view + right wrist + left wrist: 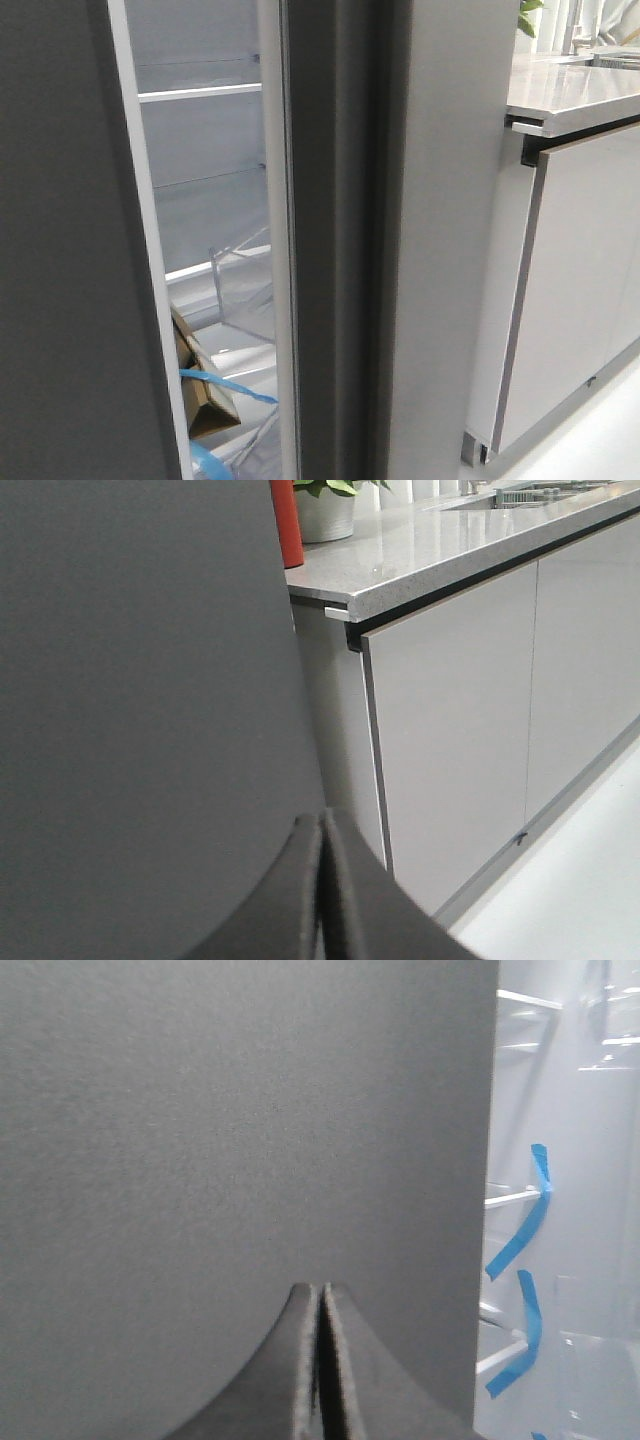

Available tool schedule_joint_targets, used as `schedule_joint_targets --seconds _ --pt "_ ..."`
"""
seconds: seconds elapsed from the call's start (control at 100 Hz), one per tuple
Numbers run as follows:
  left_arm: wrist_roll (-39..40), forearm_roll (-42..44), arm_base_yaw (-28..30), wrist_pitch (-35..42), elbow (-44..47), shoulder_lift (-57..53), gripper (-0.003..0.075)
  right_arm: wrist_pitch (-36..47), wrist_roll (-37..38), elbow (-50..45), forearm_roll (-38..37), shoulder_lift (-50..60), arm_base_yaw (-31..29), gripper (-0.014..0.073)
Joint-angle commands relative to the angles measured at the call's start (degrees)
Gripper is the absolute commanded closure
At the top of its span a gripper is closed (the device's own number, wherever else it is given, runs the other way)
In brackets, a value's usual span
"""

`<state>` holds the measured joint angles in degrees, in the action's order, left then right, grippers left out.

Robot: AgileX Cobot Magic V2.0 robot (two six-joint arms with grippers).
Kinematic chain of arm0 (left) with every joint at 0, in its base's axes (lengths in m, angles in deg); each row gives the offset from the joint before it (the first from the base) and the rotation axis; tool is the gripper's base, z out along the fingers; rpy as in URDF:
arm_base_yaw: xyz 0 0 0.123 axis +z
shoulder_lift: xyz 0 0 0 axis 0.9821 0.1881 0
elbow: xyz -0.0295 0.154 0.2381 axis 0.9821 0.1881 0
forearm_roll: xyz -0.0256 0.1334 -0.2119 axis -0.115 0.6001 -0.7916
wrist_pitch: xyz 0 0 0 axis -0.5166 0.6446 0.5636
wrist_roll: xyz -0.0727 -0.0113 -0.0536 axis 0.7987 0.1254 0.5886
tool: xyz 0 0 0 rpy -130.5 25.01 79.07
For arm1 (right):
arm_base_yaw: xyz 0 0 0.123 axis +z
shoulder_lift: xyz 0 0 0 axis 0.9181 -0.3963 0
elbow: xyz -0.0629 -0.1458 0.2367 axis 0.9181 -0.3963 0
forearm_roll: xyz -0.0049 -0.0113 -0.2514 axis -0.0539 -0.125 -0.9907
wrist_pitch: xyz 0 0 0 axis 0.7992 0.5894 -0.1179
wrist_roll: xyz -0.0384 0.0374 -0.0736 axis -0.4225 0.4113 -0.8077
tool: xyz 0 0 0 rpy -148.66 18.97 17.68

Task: Close fridge door
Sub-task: 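Push the door with both grippers toward the fridge body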

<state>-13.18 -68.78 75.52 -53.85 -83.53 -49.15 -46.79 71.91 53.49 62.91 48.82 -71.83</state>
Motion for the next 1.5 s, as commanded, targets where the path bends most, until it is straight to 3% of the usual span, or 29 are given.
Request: schedule_joint_targets --seconds 0.0,1.219,1.359,1.489 --pt "0.2 -0.2 -0.4 4.2 2.0 -0.6 0.0740 4.8 -0.2 -1.1 -0.1 1.2 -0.3 0.0638" --pt "0.2 -0.2 -0.4 4.2 2.0 -0.6 0.0740 4.8 -0.2 -1.1 -0.1 1.2 -0.3 0.0638" --pt "0.2 -0.2 -0.4 4.2 2.0 -0.6 0.0740 9.1 -0.2 -1.1 -0.1 1.2 -0.3 0.0638" --pt "0.2 -0.2 -0.4 4.2 2.0 -0.6 0.0740 12.7 -0.1 -1.1 7.6 1.2 -0.3 0.0638"
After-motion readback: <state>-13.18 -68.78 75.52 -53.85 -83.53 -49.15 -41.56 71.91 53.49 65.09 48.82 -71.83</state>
